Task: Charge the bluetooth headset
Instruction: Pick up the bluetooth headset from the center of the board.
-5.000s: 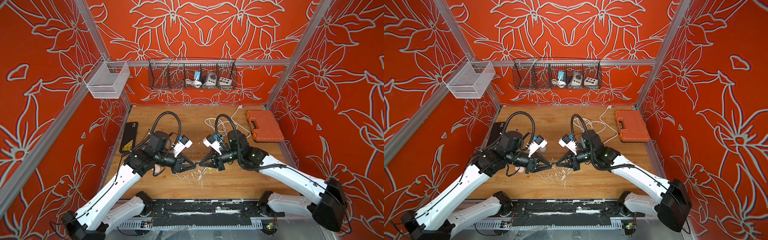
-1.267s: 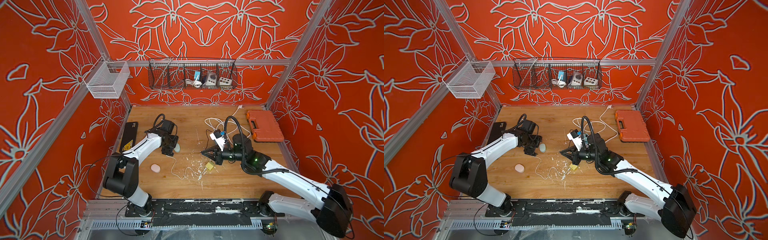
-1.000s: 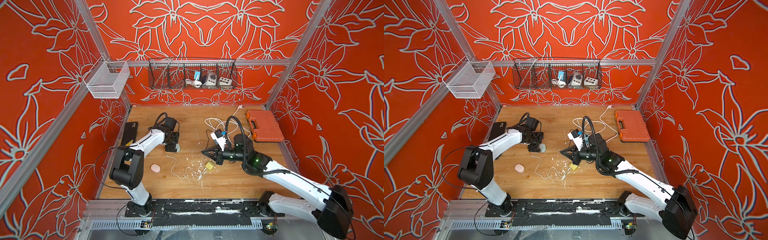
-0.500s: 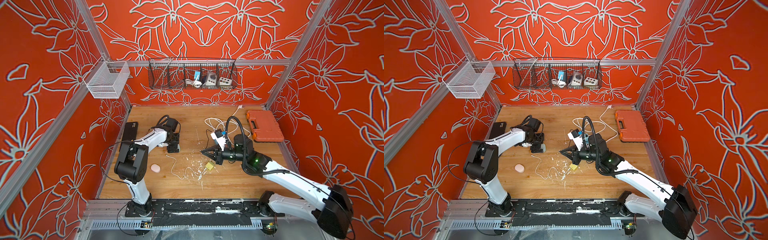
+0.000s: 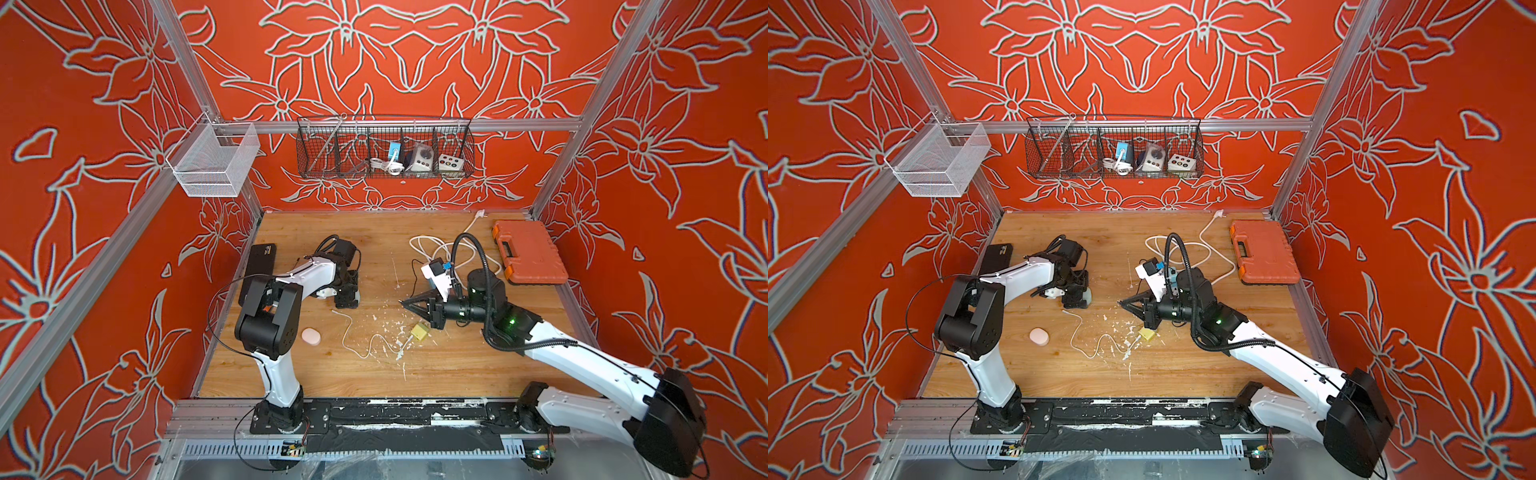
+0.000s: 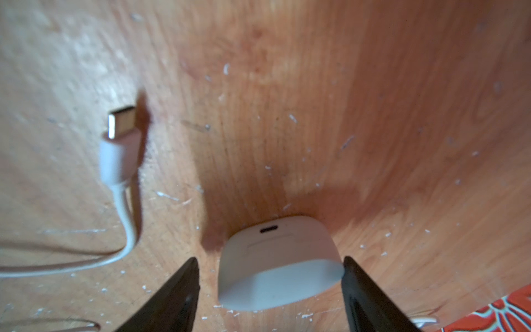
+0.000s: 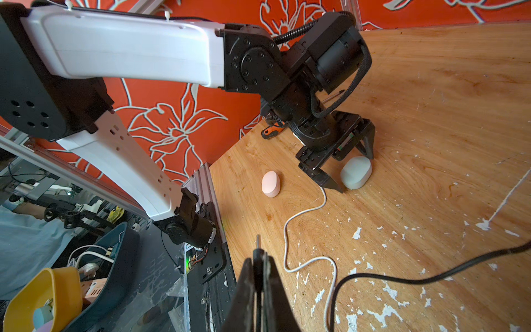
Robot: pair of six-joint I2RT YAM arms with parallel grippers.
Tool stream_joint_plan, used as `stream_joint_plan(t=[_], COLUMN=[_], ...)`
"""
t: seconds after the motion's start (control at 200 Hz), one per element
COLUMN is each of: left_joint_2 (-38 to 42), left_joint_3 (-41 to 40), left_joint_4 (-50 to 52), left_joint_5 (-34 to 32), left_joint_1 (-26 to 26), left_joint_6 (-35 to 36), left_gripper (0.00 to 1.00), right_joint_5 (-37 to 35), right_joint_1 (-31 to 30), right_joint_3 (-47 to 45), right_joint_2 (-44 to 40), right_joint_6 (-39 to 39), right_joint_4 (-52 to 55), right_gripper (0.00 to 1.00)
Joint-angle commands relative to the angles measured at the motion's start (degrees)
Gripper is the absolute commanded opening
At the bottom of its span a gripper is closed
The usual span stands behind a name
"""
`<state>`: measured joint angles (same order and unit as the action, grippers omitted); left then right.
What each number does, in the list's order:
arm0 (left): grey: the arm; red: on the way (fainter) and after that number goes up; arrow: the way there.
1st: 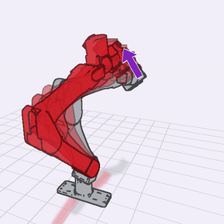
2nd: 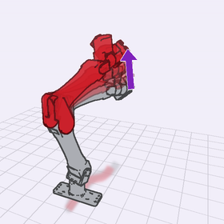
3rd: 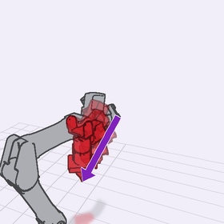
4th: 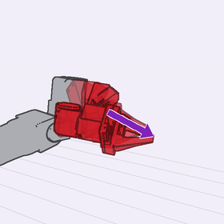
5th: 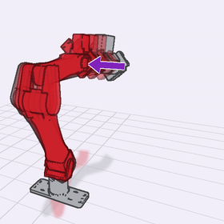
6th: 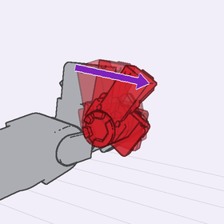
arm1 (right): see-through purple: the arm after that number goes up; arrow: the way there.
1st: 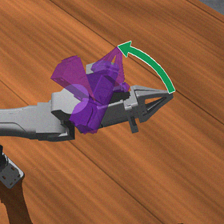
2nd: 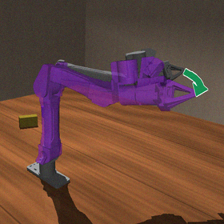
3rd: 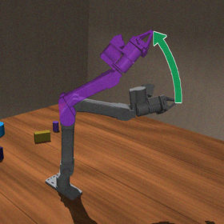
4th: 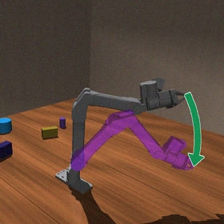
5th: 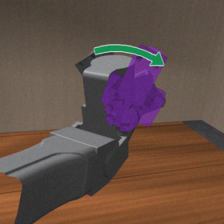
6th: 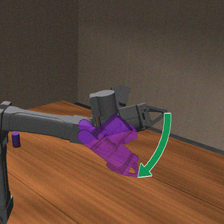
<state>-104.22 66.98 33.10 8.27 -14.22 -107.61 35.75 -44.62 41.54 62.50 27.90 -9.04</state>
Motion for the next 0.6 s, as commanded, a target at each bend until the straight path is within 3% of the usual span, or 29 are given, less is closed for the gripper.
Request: stream_joint_plan(t=[0.0, 0.235, 0.595], left_joint_2=[-1.20, -1.04, 4.36], left_joint_3=[-1.38, -3.56, -4.82], left_joint_4=[-0.29, -2.95, -5.94], left_joint_5=[0.69, 1.21, -0.54], left_joint_1=[0.58, 1.20, 2.15], left_joint_6=[-1.37, -0.58, 8.05], left_gripper=[0.69, 0.56, 0.52], right_joint_5=[-1.02, -1.01, -2.52], right_joint_1=[0.20, 0.19, 0.17], right_joint_3=[-0.92, -1.63, -2.07], right_joint_2=[0.08, 0.46, 0.43], right_joint_6=[0.66, 1.37, 1.46], right_joint_4=[-2.12, -3.18, -1.99], right_gripper=[0.00, 0.01, 0.01])
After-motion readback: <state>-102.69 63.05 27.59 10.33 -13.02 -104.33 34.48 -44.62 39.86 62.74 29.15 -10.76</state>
